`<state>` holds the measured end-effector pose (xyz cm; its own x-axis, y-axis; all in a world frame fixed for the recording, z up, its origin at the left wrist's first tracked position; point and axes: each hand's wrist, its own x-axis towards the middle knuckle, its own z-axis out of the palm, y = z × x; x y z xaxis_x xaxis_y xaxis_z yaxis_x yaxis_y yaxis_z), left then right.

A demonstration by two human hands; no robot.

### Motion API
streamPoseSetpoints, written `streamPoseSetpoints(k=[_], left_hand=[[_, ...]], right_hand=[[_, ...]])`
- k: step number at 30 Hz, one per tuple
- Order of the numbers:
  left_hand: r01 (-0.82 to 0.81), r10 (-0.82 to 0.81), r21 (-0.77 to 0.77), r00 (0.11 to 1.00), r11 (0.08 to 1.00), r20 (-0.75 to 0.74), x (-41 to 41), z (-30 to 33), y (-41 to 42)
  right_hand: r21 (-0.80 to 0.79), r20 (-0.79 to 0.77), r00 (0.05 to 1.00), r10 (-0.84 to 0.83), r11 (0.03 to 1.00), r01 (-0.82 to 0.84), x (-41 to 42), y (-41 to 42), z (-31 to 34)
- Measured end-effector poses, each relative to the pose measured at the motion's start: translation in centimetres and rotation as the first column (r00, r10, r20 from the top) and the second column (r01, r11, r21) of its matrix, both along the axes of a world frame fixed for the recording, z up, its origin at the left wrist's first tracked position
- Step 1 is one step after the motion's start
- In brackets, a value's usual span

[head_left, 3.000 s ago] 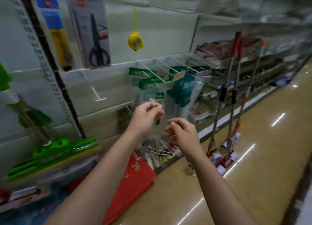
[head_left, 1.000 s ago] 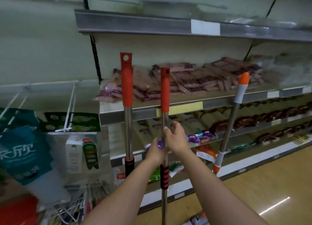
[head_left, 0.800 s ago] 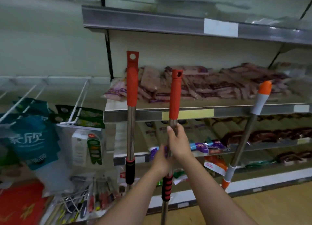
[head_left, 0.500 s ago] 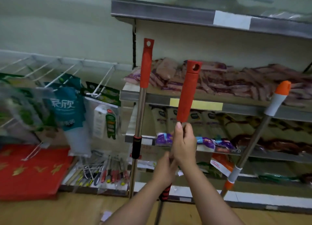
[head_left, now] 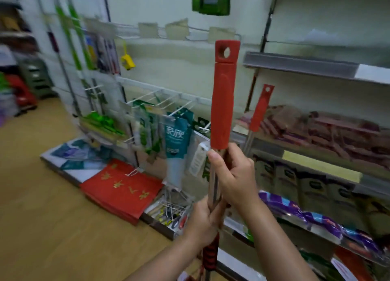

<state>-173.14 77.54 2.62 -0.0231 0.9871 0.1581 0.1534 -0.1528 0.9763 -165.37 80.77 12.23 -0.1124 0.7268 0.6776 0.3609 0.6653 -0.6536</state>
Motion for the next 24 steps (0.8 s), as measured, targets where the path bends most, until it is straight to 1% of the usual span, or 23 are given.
streamPoseSetpoints(k=[2, 5, 8, 10, 13, 20, 24], left_hand=[[-0.077, 0.076, 0.04, 0.997, 0.996, 0.023, -2.3, 1.9, -0.7], [-0.163, 0.158, 0.054, 0.984, 0.985, 0.087, -5.9, 4.6, -1.6], [-0.244, 0.239, 0.104, 0.969, 0.964, 0.062, -10.2, 6.4, -2.2], [-0.288, 0.283, 0.136, 0.957, 0.948, 0.06, -13.4, 7.3, -2.5], [-0.367, 0.373, 0.181, 0.928, 0.912, -0.002, -18.8, 8.3, -2.4], [-0.471, 0.494, 0.207, 0.866, 0.858, -0.075, -33.8, 10.2, -1.1], [-0.487, 0.529, 0.254, 0.838, 0.836, -0.135, -42.5, 11.6, 0.5]], right_hand=[[0.043, -0.039, 0.996, 0.079, 0.996, -0.077, -2.9, -0.3, 2.1], [0.067, -0.124, 0.969, 0.216, 0.976, -0.209, -7.2, -0.6, 4.8], [0.08, -0.187, 0.919, 0.347, 0.938, -0.338, -11.6, -0.6, 6.9], [0.083, -0.208, 0.89, 0.407, 0.914, -0.398, -14.9, -0.5, 7.9], [0.074, -0.246, 0.836, 0.491, 0.869, -0.488, -20.6, 0.1, 8.9], [0.066, -0.358, 0.707, 0.609, 0.772, -0.632, -35.9, 1.8, 10.2], [0.053, -0.358, 0.679, 0.642, 0.739, -0.671, -44.4, 3.2, 11.9]])
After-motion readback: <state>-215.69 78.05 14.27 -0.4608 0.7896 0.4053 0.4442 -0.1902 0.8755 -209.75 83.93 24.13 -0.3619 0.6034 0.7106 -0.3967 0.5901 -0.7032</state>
